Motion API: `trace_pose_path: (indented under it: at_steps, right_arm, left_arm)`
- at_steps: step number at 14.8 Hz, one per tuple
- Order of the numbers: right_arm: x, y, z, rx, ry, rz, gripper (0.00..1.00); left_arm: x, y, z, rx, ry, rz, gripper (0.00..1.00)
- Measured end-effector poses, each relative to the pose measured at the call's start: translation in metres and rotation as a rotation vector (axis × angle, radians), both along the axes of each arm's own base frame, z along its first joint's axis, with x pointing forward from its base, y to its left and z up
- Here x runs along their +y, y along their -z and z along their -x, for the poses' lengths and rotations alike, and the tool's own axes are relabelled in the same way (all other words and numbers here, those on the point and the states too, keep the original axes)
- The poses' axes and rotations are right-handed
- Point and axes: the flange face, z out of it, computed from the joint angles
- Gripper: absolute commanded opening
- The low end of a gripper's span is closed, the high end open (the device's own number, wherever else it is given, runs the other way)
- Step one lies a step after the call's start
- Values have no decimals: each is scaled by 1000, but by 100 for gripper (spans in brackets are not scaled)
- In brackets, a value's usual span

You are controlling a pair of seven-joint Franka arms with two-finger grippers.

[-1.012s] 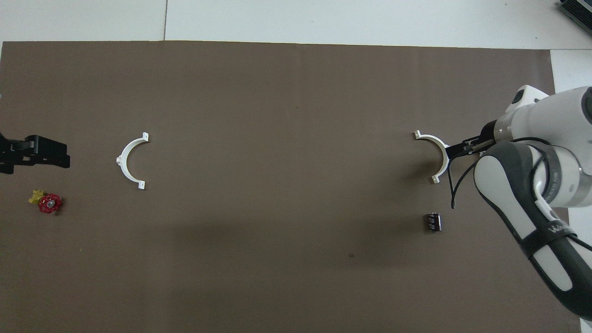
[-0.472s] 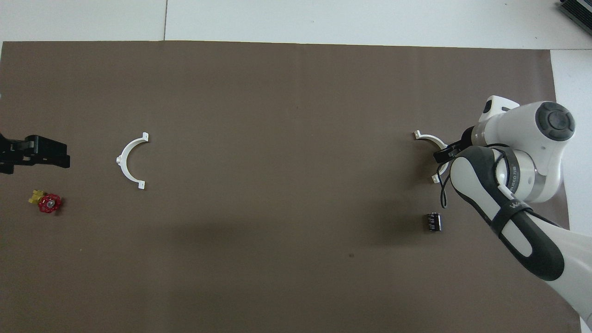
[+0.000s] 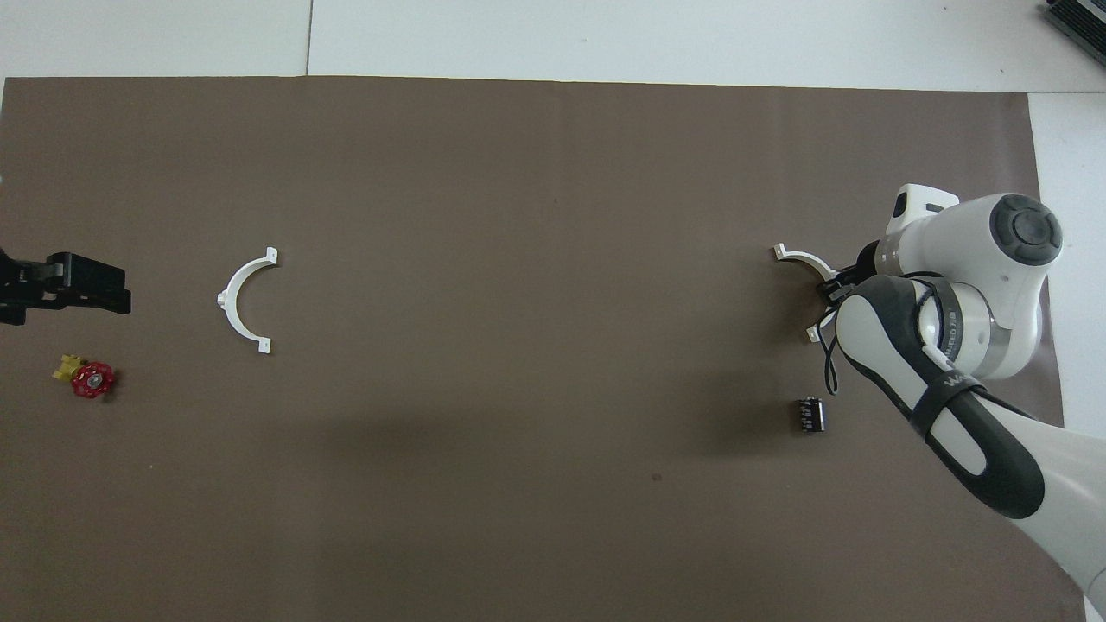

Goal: Assemble drain pipe with both arms
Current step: 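Reach the right gripper to the white clamp half and grasp it, then carry the clamp half with the right gripper toward the table center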

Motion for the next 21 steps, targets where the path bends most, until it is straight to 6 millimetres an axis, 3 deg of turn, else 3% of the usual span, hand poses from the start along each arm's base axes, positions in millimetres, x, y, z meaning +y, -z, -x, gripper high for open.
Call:
trace_pose_path:
  at_steps: [4, 6, 8, 10, 15, 18, 21]
  right_arm:
    - [1, -6, -5, -12, 42, -4, 0]
    - [7, -24, -14, 5, 100, -12, 0]
    - [25, -47, -23, 24, 206, -26, 0]
    - [69, -62, -26, 31, 334, -37, 0]
    - [204, -64, -4, 44, 509, -54, 0]
    - [267, -60, 15, 33, 573, -72, 0]
    - [316, -46, 29, 14, 618, -100, 0]
  left_arm:
    - [0, 0, 0, 0, 0, 0, 100]
    - [0, 0, 0, 0, 0, 0, 100]
    - [0, 0, 0, 0, 0, 0, 100]
    - [0, 0, 0, 0, 0, 0, 100]
    - [0, 0, 0, 0, 0, 0, 100]
    - [0, 0, 0, 0, 0, 0, 100]
    - [0, 0, 0, 0, 0, 0, 100]
